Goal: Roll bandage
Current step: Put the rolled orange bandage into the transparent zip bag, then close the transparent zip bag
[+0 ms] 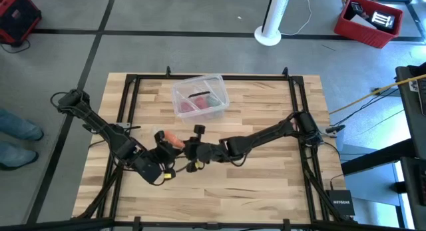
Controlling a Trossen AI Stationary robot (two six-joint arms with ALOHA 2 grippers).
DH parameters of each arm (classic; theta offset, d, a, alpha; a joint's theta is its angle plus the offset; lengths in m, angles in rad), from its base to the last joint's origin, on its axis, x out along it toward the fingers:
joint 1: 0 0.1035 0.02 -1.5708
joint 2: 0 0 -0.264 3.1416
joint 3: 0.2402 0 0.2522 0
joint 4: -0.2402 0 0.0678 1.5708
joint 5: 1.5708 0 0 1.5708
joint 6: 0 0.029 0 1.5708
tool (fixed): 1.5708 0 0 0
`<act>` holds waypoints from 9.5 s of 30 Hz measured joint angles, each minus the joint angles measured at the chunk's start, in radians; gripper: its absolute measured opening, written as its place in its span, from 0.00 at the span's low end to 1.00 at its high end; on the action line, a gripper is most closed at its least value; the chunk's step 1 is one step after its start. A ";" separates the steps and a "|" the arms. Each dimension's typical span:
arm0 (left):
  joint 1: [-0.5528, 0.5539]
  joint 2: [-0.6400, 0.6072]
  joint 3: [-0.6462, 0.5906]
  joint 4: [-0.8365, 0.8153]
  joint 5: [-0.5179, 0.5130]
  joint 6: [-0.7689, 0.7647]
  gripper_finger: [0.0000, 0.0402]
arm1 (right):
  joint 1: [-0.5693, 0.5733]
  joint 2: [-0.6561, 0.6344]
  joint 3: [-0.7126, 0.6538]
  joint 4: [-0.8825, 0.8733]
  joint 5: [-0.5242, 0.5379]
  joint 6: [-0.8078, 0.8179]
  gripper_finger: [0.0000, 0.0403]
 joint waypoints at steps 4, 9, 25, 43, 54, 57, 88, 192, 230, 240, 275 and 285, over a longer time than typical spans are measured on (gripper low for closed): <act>-0.001 0.001 -0.001 0.053 0.009 0.073 0.00 | -0.028 0.020 0.001 0.019 -0.101 0.027 0.15; 0.006 0.002 -0.001 0.048 0.011 0.077 0.00 | -0.028 0.025 0.001 0.018 -0.124 0.030 0.15; 0.034 -0.092 0.049 -0.208 0.191 -0.056 0.37 | -0.033 0.031 0.001 -0.050 -0.120 0.041 0.15; -0.002 -0.209 0.058 -0.399 0.250 -0.091 0.37 | -0.068 0.031 0.000 -0.043 -0.152 0.048 0.15; -0.039 -0.065 0.057 -0.423 0.268 0.204 0.37 | -0.104 0.031 0.000 -0.047 -0.199 0.061 0.15; -0.039 -0.024 0.057 -0.496 0.201 0.192 0.37 | -0.106 0.031 0.000 -0.049 -0.213 0.061 0.15; -0.038 -0.012 0.207 -0.540 0.096 0.286 0.37 | -0.105 0.031 0.000 -0.047 -0.221 0.057 0.15; 0.107 -0.009 0.002 -0.014 0.202 0.386 0.05 | -0.056 -0.215 -0.492 0.466 -0.406 0.030 0.60; 0.125 -0.011 0.002 -0.025 0.202 0.314 0.06 | -0.059 -0.177 -0.488 0.443 -0.352 0.031 0.59; 0.125 -0.011 0.002 -0.025 0.203 0.317 0.07 | -0.059 -0.177 -0.488 0.428 -0.459 0.032 0.40; 0.125 -0.011 0.002 -0.026 0.201 0.313 0.07 | -0.050 -0.197 -0.271 -0.071 -0.399 -0.039 0.62; 0.125 -0.011 0.002 -0.025 0.202 0.313 0.07 | -0.046 -0.342 -0.286 -0.131 -0.325 -0.128 0.50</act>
